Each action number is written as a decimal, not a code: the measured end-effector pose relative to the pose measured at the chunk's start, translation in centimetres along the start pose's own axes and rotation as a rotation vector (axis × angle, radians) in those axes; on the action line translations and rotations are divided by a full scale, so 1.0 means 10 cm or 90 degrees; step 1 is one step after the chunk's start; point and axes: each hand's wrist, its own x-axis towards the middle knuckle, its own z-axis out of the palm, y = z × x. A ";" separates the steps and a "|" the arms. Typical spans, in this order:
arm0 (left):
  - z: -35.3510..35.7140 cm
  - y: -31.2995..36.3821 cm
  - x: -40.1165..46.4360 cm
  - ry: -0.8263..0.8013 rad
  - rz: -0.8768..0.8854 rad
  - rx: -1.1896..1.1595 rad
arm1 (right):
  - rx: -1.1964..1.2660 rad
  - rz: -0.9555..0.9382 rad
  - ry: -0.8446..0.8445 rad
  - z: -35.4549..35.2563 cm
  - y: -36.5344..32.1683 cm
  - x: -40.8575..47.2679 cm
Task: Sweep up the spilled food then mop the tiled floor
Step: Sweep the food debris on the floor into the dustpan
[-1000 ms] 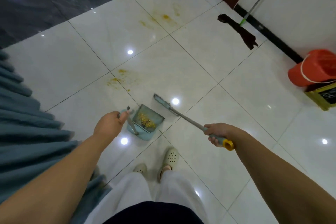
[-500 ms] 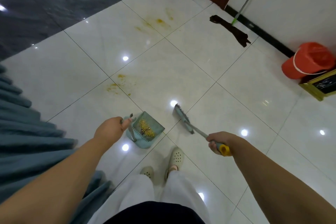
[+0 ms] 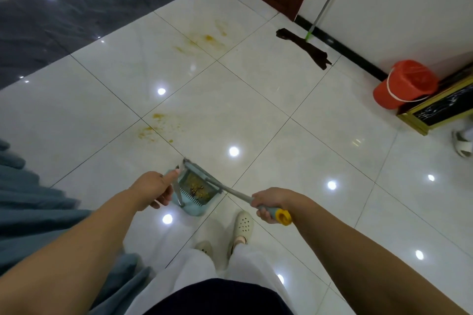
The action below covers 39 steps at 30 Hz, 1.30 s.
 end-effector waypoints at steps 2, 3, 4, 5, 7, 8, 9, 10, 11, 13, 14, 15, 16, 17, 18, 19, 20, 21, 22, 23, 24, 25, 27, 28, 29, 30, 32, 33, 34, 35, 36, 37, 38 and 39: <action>0.02 0.06 -0.04 -0.030 0.007 -0.012 | 0.018 0.004 0.008 -0.02 0.01 -0.06; 0.04 0.10 -0.05 -0.023 0.012 -0.014 | 0.030 0.005 0.013 -0.05 0.02 -0.08; 0.06 0.15 -0.06 -0.009 0.018 -0.017 | 0.041 0.004 0.019 -0.08 0.03 -0.10; 0.09 0.20 -0.05 0.004 0.025 -0.019 | 0.052 0.001 0.025 -0.12 0.04 -0.12; 0.16 0.30 -0.04 0.010 0.038 -0.023 | 0.080 -0.007 0.032 -0.23 0.07 -0.17; 0.19 0.36 -0.03 0.009 0.047 -0.017 | 0.103 -0.011 0.033 -0.30 0.08 -0.20; 0.23 0.42 -0.02 0.010 0.056 -0.005 | 0.132 -0.016 0.032 -0.39 0.10 -0.22; 0.26 0.48 -0.01 0.012 0.065 0.011 | 0.166 -0.023 0.030 -0.48 0.13 -0.25; 0.30 0.55 0.00 0.016 0.074 0.028 | 0.198 -0.028 0.028 -0.59 0.15 -0.27; 0.37 0.72 0.02 0.024 0.092 0.050 | 0.243 -0.037 0.025 -0.81 0.21 -0.33; 0.42 0.82 0.02 0.028 0.100 0.057 | 0.262 -0.041 0.022 -0.93 0.23 -0.36; 0.47 0.93 0.03 0.030 0.107 0.061 | 0.281 -0.046 0.017 -1.05 0.26 -0.38; 0.53 1.06 0.04 0.031 0.113 0.063 | 0.296 -0.051 0.013 -1.18 0.27 -0.39; 0.59 1.20 0.05 0.029 0.119 0.068 | 0.308 -0.056 0.009 -1.31 0.28 -0.41; 0.66 1.35 0.07 0.028 0.125 0.079 | 0.318 -0.060 0.006 -1.45 0.28 -0.42; 0.73 1.50 0.09 0.026 0.132 0.093 | 0.327 -0.064 0.003 -1.59 0.27 -0.42; 0.81 1.66 0.12 0.024 0.136 0.105 | 0.336 -0.067 0.000 -1.74 0.27 -0.43; 0.90 1.83 0.15 0.021 0.138 0.115 | 0.345 -0.072 -0.005 -1.91 0.27 -0.43; 0.99 2.02 0.19 0.018 0.143 0.124 | 0.355 -0.078 -0.008 -2.08 0.26 -0.44; 1.07 2.18 0.23 0.016 0.151 0.134 | 0.365 -0.084 -0.009 -2.24 0.24 -0.45; 1.17 2.37 0.27 0.012 0.162 0.147 | 0.374 -0.089 -0.009 -2.42 0.23 -0.46; 1.28 2.57 0.32 0.009 0.172 0.162 | 0.382 -0.094 -0.010 -2.63 0.23 -0.48; 1.52 2.96 0.42 0.006 0.191 0.202 | 0.403 -0.104 -0.010 -3.03 0.22 -0.53; 1.64 3.16 0.46 0.007 0.199 0.222 | 0.416 -0.110 -0.008 -3.22 0.22 -0.57; 1.77 3.35 0.50 0.009 0.208 0.237 | 0.428 -0.116 -0.006 -3.41 0.23 -0.61; 1.89 3.53 0.54 0.011 0.216 0.246 | 0.436 -0.122 -0.002 -3.60 0.24 -0.65; 2.15 3.87 0.61 0.019 0.229 0.256 | 0.448 -0.135 0.009 -3.96 0.25 -0.72; 2.28 4.02 0.64 0.023 0.235 0.260 | 0.452 -0.142 0.017 -4.13 0.26 -0.76; 2.40 4.17 0.67 0.025 0.241 0.264 | 0.459 -0.150 0.025 -4.30 0.26 -0.80; 2.52 4.31 0.69 0.024 0.247 0.266 | 0.469 -0.158 0.031 -4.45 0.26 -0.85; 2.63 4.45 0.71 0.022 0.252 0.269 | 0.483 -0.166 0.036 -4.60 0.27 -0.90; 2.73 4.58 0.73 0.024 0.258 0.274 | 0.497 -0.175 0.041 -4.74 0.28 -0.95; 2.83 4.72 0.75 0.028 0.264 0.281 | 0.509 -0.184 0.044 -4.87 0.30 -1.00; 2.92 4.85 0.77 0.032 0.274 0.285 | 0.520 -0.193 0.048 -5.00 0.31 -1.03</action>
